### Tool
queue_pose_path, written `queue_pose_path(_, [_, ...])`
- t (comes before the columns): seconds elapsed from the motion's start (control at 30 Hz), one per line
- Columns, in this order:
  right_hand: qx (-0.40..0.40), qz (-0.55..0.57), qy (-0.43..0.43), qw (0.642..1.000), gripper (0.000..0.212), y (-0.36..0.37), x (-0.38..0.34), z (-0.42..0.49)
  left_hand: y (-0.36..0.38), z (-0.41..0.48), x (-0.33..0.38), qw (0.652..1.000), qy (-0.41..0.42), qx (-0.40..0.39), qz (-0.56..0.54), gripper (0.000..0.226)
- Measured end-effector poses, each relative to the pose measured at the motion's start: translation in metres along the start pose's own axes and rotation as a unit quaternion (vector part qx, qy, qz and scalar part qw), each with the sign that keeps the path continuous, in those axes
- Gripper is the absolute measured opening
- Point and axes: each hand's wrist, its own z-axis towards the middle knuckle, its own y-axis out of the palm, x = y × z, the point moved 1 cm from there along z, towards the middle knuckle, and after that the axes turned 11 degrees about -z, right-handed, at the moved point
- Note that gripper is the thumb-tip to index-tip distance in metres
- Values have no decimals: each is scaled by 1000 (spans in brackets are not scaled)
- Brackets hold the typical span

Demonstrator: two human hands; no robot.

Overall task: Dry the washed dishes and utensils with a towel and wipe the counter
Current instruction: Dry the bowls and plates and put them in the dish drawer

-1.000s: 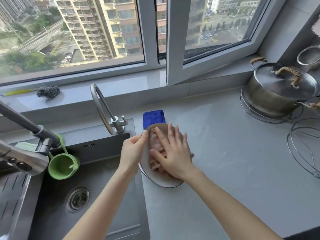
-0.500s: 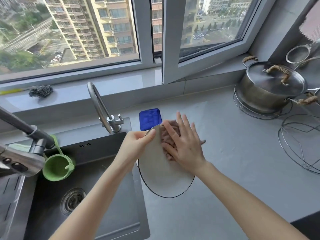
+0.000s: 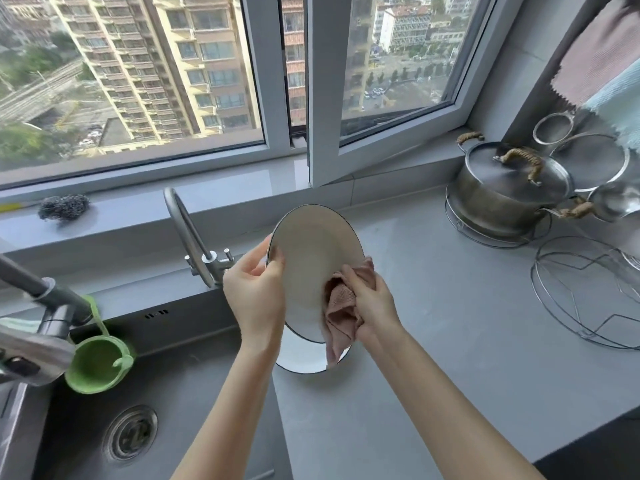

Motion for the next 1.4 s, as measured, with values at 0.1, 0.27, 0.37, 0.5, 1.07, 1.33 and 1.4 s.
queue_pose_path(0.1, [3,93,29,995,32,1,11,-7,-3,-22,-12,999,39,10,-11,25])
queue_pose_path(0.27, [32,-139,-192,971,29,-21,-12,-12,-43,-5,-12,971,-96,-213,43,26])
queue_pose_path(0.37, [-89,-362,-349,859,33,-21,-38,-35,-44,25,-2,914,-184,-331,144,50])
queue_pose_path(0.5, [-170,-528,-432,711,27,-5,-58,-52,-29,19,-9,834,22,-419,357,59])
queue_pose_path(1.07, [86,-590,-263,758,66,-24,-5,-58,-35,12,-48,990,-101,1,101,46])
queue_pose_path(1.33, [184,-472,-534,676,41,3,-55,-87,-28,-4,-56,971,-197,-76,113,47])
queue_pose_path(1.4, [108,-647,-455,602,42,-5,-32,-82,-33,0,-57,969,-214,-64,105,50])
